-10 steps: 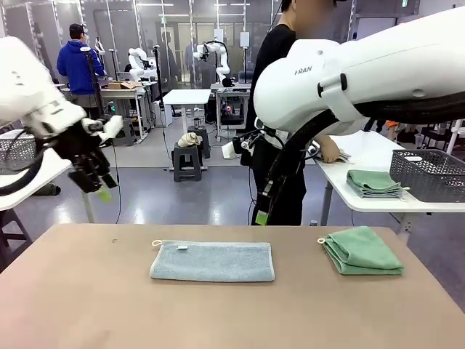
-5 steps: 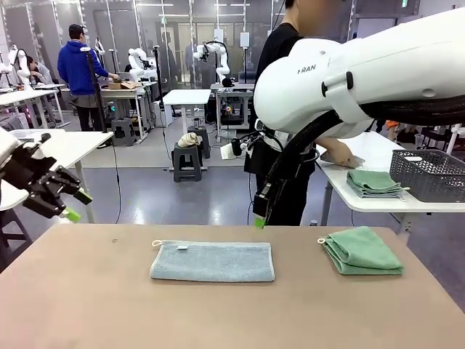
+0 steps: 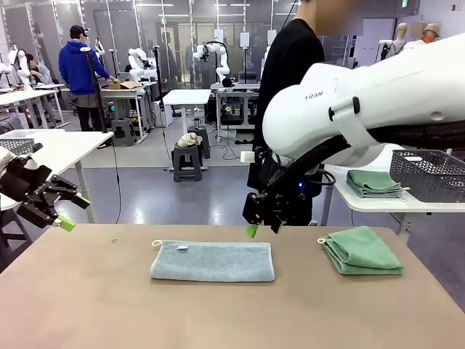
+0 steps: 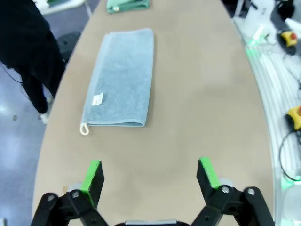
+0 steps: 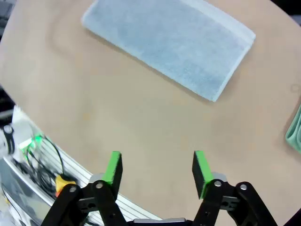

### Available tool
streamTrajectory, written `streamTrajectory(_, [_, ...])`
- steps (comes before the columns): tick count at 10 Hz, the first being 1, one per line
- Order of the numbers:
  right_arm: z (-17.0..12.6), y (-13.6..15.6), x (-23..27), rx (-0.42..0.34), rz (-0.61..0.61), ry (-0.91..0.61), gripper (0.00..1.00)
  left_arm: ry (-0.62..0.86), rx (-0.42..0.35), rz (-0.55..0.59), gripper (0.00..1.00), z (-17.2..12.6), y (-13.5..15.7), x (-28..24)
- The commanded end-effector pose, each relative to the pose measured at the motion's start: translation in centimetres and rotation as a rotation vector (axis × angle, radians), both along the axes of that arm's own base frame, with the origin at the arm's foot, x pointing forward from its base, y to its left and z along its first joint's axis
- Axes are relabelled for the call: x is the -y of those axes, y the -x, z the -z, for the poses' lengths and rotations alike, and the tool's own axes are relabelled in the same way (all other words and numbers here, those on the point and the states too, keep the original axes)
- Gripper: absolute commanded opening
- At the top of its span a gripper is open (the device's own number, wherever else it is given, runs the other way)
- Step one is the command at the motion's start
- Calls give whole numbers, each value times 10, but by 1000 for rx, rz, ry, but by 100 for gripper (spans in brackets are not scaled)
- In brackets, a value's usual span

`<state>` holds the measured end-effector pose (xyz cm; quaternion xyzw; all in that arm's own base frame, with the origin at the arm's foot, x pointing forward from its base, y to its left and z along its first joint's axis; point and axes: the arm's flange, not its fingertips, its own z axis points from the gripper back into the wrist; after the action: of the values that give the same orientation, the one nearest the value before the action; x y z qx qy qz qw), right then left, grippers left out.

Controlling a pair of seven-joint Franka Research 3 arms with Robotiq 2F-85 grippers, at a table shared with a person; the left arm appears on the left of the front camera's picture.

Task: Fold the towels and place them in the basket.
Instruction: When a person lays out a Towel with hook on the table, fold it in half twice.

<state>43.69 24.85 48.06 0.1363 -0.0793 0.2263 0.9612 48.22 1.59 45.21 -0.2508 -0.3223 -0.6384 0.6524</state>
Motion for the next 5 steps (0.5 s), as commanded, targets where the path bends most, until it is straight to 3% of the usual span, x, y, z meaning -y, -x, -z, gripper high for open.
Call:
streamTrajectory(1, [12,1,-2,-12,230,-36,71,47,-16,-2,100,2,-7,0])
streamTrajectory(2, [16,-3,-4,-109,288,-109,71,49,-20,-10,100,2,-8,1])
streamTrajectory(3, [21,-8,-3,-151,338,-95,71,48,-28,-10,100,3,-9,1])
streamTrajectory(5, [22,-11,1,-138,464,-109,71,59,-40,-16,100,9,-13,-5])
